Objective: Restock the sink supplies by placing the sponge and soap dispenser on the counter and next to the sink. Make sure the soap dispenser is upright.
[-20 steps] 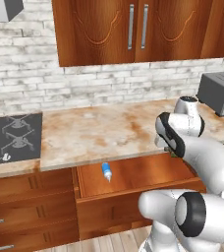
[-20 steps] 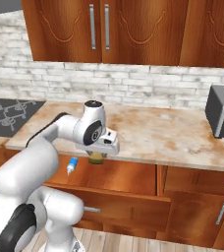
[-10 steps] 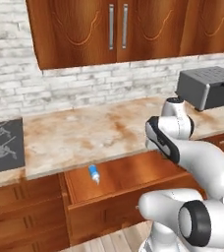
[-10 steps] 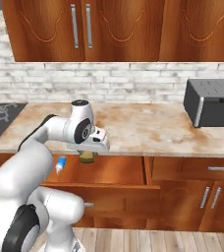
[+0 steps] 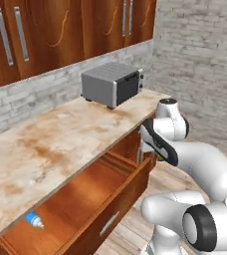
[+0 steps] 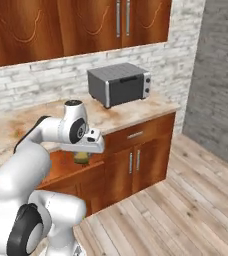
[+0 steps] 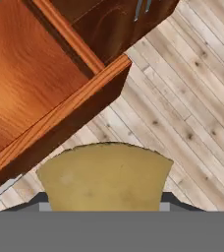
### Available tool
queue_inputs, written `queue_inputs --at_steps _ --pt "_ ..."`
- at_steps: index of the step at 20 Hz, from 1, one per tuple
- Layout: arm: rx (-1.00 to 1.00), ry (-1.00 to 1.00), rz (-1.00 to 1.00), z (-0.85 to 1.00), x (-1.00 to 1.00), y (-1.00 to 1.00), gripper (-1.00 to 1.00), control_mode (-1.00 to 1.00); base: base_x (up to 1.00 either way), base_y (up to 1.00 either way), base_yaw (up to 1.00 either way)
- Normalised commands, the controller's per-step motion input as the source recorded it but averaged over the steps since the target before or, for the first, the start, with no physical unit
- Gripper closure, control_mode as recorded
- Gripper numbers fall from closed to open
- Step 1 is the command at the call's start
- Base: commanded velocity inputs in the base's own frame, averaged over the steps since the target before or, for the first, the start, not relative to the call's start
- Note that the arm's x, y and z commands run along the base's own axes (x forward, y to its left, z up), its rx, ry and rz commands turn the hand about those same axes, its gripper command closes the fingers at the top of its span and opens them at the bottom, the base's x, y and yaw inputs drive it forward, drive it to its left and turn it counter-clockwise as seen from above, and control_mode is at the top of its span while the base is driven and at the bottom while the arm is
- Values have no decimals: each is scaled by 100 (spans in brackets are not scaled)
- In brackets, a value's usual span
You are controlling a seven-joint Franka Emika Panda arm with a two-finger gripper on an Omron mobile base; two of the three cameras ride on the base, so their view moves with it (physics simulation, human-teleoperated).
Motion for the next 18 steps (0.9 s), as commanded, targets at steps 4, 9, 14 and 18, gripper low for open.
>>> queue_inputs --at_steps 4,9,14,18 --pt "0 0 0 0 0 0 100 100 0 0 -99" --pt "0 0 0 0 0 0 100 100 0 0 -100" --pt "0 0 0 0 0 0 100 100 0 0 -100" --pt "0 0 0 0 0 0 100 100 0 0 -100"
